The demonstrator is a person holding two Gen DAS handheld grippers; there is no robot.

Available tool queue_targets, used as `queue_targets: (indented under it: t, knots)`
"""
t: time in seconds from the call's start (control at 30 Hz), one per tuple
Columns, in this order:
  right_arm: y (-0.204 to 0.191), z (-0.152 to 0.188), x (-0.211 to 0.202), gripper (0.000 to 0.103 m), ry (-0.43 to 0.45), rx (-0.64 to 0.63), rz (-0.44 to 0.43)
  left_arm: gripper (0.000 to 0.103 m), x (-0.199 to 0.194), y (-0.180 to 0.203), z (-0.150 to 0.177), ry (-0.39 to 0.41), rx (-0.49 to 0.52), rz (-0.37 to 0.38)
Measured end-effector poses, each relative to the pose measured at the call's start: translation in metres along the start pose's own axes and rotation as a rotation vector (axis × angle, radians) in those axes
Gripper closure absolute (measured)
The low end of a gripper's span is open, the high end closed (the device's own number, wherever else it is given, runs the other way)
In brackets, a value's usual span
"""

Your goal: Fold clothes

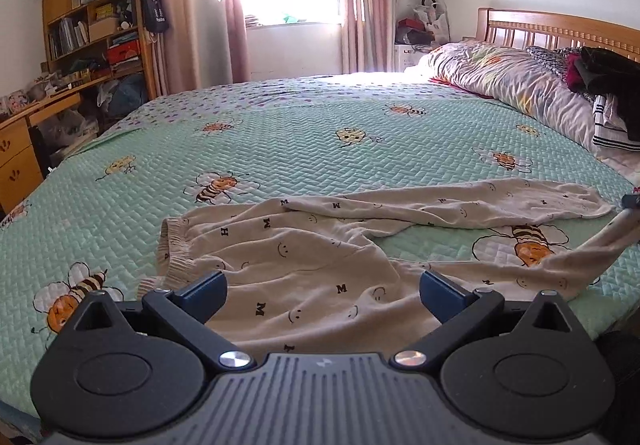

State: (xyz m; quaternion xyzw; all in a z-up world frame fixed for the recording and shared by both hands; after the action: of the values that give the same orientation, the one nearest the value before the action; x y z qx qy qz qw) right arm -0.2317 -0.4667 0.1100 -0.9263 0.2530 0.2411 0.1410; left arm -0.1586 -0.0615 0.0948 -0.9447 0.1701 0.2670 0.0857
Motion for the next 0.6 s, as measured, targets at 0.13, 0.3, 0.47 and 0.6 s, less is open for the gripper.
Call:
queue_targets:
  t: [0.13, 0.3, 0.47, 0.6]
  knots:
    - [0.017, 0.026, 0.013, 0.028, -0.068, 0.150, -0.005, 0.001, -0.005, 0.012, 0.007, 0.007, 0.050, 0.039]
    - [0.026, 0.059, -0.017, 0.029, 0.035, 0.212, -0.041, 0.001, -0.003, 0.006, 0.012, -0.015, 0.054, 0.028]
    - [0.043, 0.063, -0.010, 0.029, 0.038, 0.278, -0.058, 0.001, 0.003, 0.002, 0.013, -0.038, 0.010, 0.026]
    - [0.046, 0.069, 0.006, 0.029, -0.016, 0.411, -0.092, 0.001, 0.006, 0.007, 0.013, -0.042, 0.036, 0.006]
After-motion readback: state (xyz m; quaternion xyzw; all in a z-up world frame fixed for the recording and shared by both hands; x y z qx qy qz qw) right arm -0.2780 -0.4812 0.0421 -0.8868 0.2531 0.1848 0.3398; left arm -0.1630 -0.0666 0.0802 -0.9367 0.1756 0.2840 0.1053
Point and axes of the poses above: each gripper's, at about its wrist camera, not at the fingertips, and x roughly the way its jaws point, y to its right, z to its underside, the point moved 3 cm from there along x, roughly the way its jaws point, and after that the axes turned 2 degrees about -z, right-handed, at the moved point
